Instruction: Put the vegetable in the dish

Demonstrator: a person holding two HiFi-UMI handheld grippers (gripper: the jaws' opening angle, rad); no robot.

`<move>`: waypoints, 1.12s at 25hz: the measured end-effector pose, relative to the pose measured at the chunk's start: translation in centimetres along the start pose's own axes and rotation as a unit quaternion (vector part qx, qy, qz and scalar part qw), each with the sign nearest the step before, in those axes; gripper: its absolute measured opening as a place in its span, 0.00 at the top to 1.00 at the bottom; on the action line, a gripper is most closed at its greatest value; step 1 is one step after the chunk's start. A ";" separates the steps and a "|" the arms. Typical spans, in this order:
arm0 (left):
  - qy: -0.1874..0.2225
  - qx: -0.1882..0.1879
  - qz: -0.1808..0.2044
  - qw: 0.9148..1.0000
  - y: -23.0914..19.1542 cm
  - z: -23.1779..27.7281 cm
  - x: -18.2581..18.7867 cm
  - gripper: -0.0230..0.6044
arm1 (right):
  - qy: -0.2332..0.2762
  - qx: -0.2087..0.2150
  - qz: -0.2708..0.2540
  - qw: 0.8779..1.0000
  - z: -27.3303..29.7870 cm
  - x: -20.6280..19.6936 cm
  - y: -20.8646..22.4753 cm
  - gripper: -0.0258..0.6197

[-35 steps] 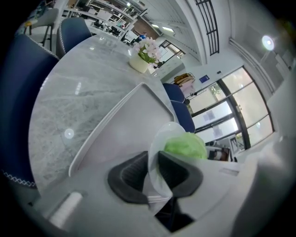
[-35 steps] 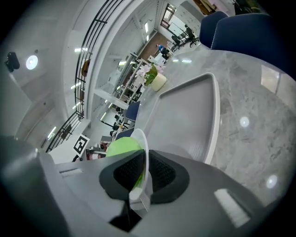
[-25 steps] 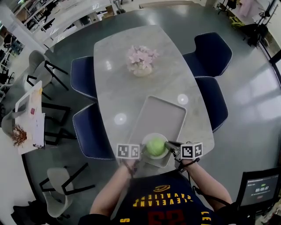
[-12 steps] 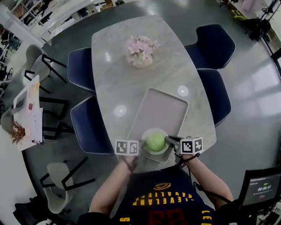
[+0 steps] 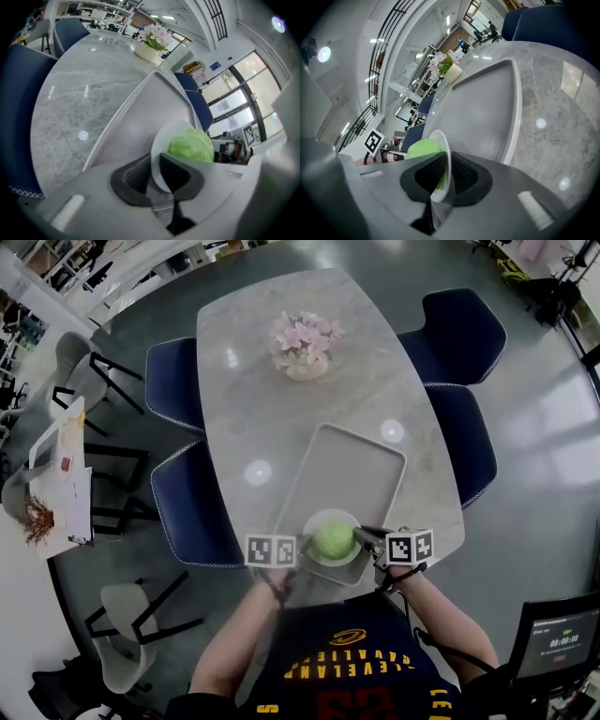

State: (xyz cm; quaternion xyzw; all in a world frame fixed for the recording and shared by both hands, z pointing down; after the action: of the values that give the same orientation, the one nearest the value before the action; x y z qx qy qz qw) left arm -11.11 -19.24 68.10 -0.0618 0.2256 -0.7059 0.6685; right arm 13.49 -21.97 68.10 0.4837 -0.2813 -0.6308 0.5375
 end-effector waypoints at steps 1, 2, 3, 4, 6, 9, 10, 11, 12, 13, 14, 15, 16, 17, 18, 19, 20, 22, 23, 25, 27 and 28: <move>-0.001 0.001 0.000 1.000 0.0 0.0 0.0 0.88 | -0.001 -0.001 0.000 1.000 0.0 0.0 0.0 0.91; -0.002 0.001 0.000 1.000 -0.1 0.0 0.0 0.88 | -0.002 -0.002 0.000 1.000 0.1 -0.1 0.1 0.91; -0.002 0.002 0.000 1.000 -0.1 0.1 0.0 0.88 | -0.003 -0.004 -0.001 1.000 0.1 -0.1 0.1 0.91; -0.002 0.003 0.001 1.000 -0.1 0.1 0.0 0.88 | -0.005 -0.005 -0.003 1.000 0.1 -0.2 0.2 0.91; -0.002 0.004 0.002 1.000 -0.2 0.2 0.0 0.88 | -0.008 -0.005 -0.005 1.000 0.2 -0.3 0.4 0.90; -0.003 0.006 0.003 1.000 -0.2 0.3 0.0 0.88 | -0.014 -0.011 -0.012 1.000 0.5 -0.3 0.2 0.90; -0.004 0.007 0.004 1.000 -0.2 0.3 0.0 0.88 | -0.019 -0.018 -0.018 0.999 0.5 -0.3 0.2 0.90; -0.004 0.008 0.006 1.000 -0.2 0.3 0.1 0.88 | -0.025 -0.028 -0.026 0.999 0.5 -0.3 0.1 0.90; -0.005 0.009 0.007 1.000 -0.1 0.3 0.1 0.88 | -0.032 -0.037 -0.034 0.998 0.6 -0.3 0.1 0.90; -0.004 0.010 0.007 1.000 -0.1 0.3 0.1 0.88 | -0.038 -0.045 -0.042 0.997 0.7 -0.3 0.1 0.90; -0.004 0.010 0.008 1.000 0.0 0.3 0.2 0.88 | -0.042 -0.053 -0.047 0.997 0.7 -0.3 0.2 0.91; -0.004 0.011 0.008 1.000 0.0 0.4 0.3 0.89 | -0.044 -0.058 -0.049 0.996 0.8 -0.4 0.2 0.91; -0.004 0.011 0.009 1.000 0.1 0.4 0.3 0.89 | -0.046 -0.062 -0.048 0.996 0.8 -0.4 0.2 0.91; -0.004 0.011 0.010 1.000 0.1 0.3 0.3 0.89 | -0.046 -0.063 -0.047 0.996 0.8 -0.4 0.2 0.91; -0.004 0.011 0.009 1.000 0.1 0.3 0.4 0.89 | -0.048 -0.065 -0.048 0.996 0.8 -0.4 0.3 0.91; -0.003 0.012 0.010 1.000 0.1 0.3 0.4 0.89 | -0.049 -0.069 -0.049 0.995 0.8 -0.4 0.3 0.90; -0.003 0.013 0.010 1.000 0.1 0.3 0.5 0.89 | -0.051 -0.073 -0.050 0.995 0.9 -0.4 0.3 0.90; -0.003 0.014 0.011 1.000 0.2 0.4 0.5 0.89 | -0.054 -0.078 -0.049 0.994 1.0 -0.3 0.3 0.90; -0.003 0.015 0.012 1.000 0.2 0.4 0.5 0.89 | -0.058 -0.086 -0.052 0.993 1.0 -0.2 0.2 0.90; -0.004 0.018 0.012 1.000 0.3 0.5 0.5 0.89 | -0.071 -0.115 -0.070 0.988 0.9 0.1 0.0 0.88; -0.008 0.021 0.009 1.000 0.3 0.6 0.4 0.88 | -0.084 -0.133 -0.086 0.984 1.1 0.1 -0.1 0.87; -0.010 0.020 0.007 1.000 0.3 0.7 0.3 0.88 | -0.087 -0.137 -0.091 0.983 1.2 0.1 -0.1 0.87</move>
State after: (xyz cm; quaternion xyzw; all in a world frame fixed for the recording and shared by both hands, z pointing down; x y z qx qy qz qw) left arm -10.59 -19.71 68.52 -0.0536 0.2051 -0.7051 0.6767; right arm 12.38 -22.18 68.39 0.3724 -0.1924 -0.7494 0.5126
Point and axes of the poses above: the fingertips, and each gripper's own axes: z forward along the fingers, y to its right, x out of its top, the point moved 9 cm from there along -z, backward along the fingers, and after that the axes turned 13 degrees about x, right-handed, at the moved point
